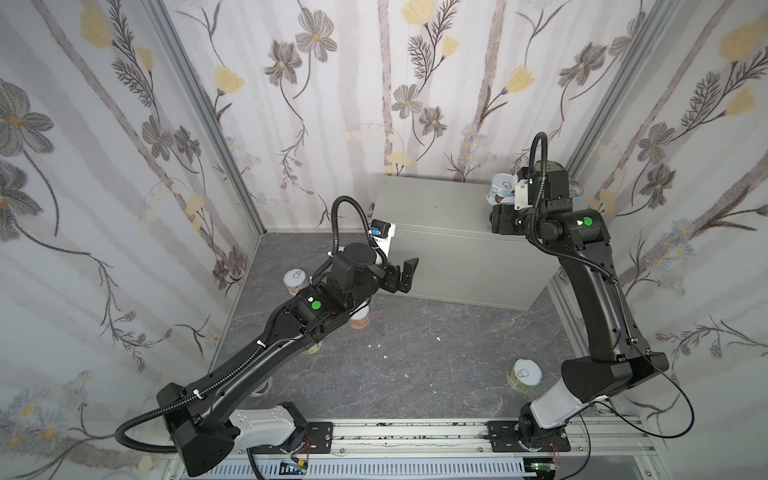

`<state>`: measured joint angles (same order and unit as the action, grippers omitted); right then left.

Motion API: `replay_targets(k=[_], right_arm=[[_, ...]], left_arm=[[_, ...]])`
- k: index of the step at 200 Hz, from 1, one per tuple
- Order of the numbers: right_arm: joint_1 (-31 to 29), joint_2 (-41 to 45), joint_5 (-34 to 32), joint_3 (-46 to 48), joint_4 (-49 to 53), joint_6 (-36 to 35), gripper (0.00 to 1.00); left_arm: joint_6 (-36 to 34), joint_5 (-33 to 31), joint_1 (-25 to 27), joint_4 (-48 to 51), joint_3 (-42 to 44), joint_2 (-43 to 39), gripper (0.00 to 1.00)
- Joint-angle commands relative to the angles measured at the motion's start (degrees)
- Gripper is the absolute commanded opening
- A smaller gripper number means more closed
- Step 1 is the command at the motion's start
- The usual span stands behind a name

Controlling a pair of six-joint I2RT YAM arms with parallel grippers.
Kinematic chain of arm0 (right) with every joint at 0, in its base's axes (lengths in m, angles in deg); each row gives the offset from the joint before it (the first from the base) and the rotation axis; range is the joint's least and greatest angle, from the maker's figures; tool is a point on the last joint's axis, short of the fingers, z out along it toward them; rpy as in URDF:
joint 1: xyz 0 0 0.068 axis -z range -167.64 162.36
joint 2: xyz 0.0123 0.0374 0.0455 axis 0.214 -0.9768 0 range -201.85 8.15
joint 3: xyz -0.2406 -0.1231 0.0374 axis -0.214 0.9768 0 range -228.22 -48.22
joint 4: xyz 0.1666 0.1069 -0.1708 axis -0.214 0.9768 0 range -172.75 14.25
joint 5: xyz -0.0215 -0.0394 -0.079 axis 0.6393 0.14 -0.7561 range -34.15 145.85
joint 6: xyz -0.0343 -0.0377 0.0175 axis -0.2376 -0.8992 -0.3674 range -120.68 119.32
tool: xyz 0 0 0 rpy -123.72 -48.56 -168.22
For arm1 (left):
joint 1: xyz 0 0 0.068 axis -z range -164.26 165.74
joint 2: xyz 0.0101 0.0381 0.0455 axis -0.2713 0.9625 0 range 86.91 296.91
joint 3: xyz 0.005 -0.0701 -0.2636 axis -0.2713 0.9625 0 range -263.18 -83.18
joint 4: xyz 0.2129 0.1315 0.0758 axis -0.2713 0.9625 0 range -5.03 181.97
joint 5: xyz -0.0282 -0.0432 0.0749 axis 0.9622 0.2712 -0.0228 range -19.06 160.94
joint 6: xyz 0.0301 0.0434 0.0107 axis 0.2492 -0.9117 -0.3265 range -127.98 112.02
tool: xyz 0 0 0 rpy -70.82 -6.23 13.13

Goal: Place and organize the canned foods onto the counter
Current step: 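Lower the pink can onto the cabinet top in front of the teal can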

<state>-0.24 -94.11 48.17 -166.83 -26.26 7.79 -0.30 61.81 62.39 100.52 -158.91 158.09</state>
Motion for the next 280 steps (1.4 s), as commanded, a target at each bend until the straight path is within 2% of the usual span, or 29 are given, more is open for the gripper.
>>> replay_targets(k=[1,48,62,108,181,280], right_arm=[[0.43,-1.5,0.56,-0.57,-2.7,-0.8,0.81],[0.81,-4.03,0.46,-2.7,-2.61,-1.0,0.86],[0.91,-4.62,0.52,-3.24,-2.53,-1.0,0.86],[0.92,-6.61,0.09,-4.76,-2.61,-0.91,0.74],[1.78,-7.95,-1.46,-5.23,-4.45,-0.81,0.74],[2.76,-9.89,0.39,-7.17,-4.76,-0.56,0.78]], left_arm=[[-0.28,0.76,-0.32,-2.7,0.31,0.43,1.0],[-0.33,1.2,-0.75,-2.99,0.58,0.72,1.0],[-0.46,1.22,-0.95,-3.0,0.72,0.71,1.0],[-0.33,1.51,-1.21,-3.31,1.18,0.72,1.0],[-0.31,1.65,-1.6,-3.94,2.72,0.72,1.0],[-0.22,2.01,-2.02,-4.55,3.08,2.67,1.0]])
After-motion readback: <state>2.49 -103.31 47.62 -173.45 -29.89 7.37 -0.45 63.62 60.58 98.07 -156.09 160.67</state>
